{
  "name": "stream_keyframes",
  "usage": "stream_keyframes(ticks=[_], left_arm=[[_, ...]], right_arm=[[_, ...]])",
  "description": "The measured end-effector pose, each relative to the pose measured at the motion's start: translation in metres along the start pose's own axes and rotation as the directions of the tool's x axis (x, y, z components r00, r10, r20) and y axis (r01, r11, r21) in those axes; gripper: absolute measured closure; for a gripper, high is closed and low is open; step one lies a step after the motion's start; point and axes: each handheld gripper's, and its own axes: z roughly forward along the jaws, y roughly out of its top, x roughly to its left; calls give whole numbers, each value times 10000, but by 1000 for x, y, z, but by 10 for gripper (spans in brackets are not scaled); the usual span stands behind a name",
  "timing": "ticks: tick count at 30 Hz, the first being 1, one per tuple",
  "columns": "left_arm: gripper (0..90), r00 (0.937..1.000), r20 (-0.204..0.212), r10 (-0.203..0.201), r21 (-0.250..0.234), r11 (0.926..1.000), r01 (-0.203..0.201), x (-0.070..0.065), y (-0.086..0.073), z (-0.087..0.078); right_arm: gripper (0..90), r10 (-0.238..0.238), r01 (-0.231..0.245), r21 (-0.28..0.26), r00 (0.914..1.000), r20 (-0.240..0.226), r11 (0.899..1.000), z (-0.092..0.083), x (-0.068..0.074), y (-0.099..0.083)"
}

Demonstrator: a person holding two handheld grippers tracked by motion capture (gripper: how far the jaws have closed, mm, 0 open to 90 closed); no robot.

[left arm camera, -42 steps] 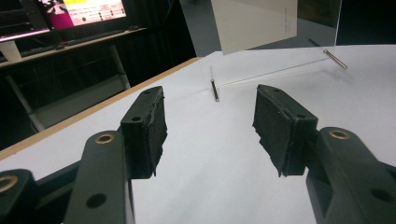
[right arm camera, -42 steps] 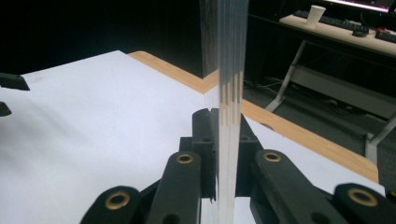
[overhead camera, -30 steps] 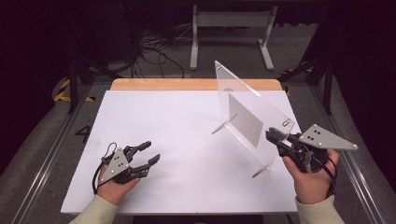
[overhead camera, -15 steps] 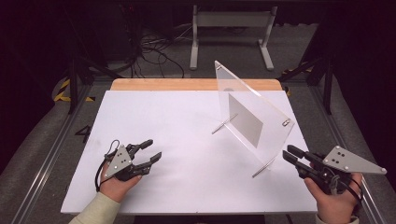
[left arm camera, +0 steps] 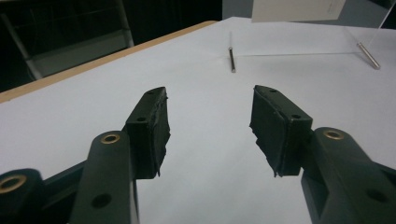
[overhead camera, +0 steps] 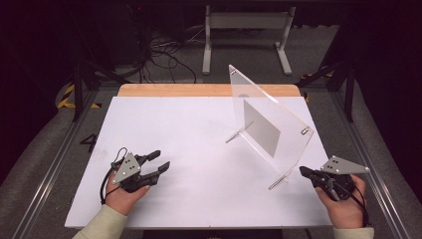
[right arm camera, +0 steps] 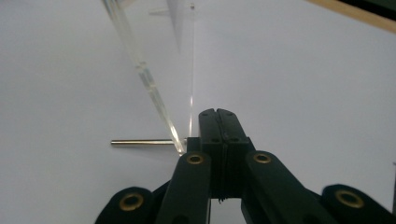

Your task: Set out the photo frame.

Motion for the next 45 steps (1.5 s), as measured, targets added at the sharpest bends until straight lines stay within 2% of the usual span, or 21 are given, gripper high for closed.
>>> stream_keyframes(ticks=[3, 5, 7, 9, 15, 19, 21, 24, 26, 28, 33, 45], left_arm=[[439, 10000, -87, -3, 225, 9997, 5, 1, 0, 0], [426, 9996, -217, -162, 415, 9990, 171, 1, 0, -1], [400, 9959, -426, -795, 945, 9920, 832, 2, 0, -1], [377, 9931, -565, -1028, 1135, 9876, 1087, 4, -2, -2], [350, 9927, -698, -982, 1208, 9870, 1062, 6, -4, -4], [348, 9933, -650, -953, 1273, 9865, 1030, 5, -5, -1], [348, 9935, -646, -940, 1300, 9863, 1018, 5, -5, -1], [348, 9930, -634, -995, 1301, 9857, 1071, 5, -4, -1], [347, 9929, -609, -1024, 1293, 9855, 1096, 4, -4, -1], [347, 9936, -635, -929, 1364, 9855, 1009, 5, -4, -1], [347, 9931, -602, -1005, 1311, 9855, 1077, 4, -4, 0], [345, 9936, -613, -953, 1440, 9842, 1033, 3, -4, 1]], right_arm=[[898, 167, -169, 342, 9998, 76, 9993, 11, -4, -5], [898, 291, -294, 701, 9996, 47, 9971, 21, -7, -11], [897, 250, -251, 1051, 9997, 23, 9941, 30, -8, -15], [898, 245, -238, 1262, 9997, -40, 9917, 36, -8, -18], [898, 161, -121, 1563, 9996, -241, 9876, 50, -7, -20], [899, 92, 49, 1725, 9967, -810, 9850, 55, -2, -18], [899, 8, 115, 1782, 9976, -689, 9839, 56, 0, -17], [900, 252, -100, 1731, 9960, -858, 9849, 55, -2, -18], [900, 163, -7, 1809, 9963, -847, 9835, 54, 0, -18], [900, 88, 79, 1840, 9959, -900, 9829, 53, 3, -17], [900, -41, 261, 1807, 9927, -1209, 9832, 52, 14, -15], [900, -420, 774, 1572, 9753, -2170, 9845, 53, 44, -6]])
